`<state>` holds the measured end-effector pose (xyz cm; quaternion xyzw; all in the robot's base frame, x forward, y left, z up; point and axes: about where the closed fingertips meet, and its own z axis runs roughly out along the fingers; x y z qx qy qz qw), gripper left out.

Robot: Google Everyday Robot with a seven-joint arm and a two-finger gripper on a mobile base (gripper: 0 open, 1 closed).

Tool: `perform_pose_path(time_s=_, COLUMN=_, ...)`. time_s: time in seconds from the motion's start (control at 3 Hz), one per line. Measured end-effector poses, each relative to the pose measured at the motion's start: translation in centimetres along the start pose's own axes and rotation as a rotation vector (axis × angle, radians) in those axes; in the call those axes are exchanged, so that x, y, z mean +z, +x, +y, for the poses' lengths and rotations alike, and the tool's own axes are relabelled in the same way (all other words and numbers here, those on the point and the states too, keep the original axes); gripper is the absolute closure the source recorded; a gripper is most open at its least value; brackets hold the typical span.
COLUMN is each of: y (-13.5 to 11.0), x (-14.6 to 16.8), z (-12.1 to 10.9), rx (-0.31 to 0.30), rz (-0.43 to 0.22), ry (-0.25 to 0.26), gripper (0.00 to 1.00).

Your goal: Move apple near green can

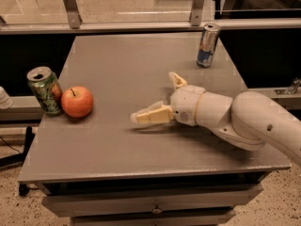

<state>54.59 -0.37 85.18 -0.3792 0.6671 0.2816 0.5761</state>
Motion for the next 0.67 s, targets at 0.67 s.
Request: perform_pose_path(time_s=0.67, y=0.61, x=-7.26, z=-6.61, rx=-0.047, rz=0.005, ry=0.179, gripper=0.0)
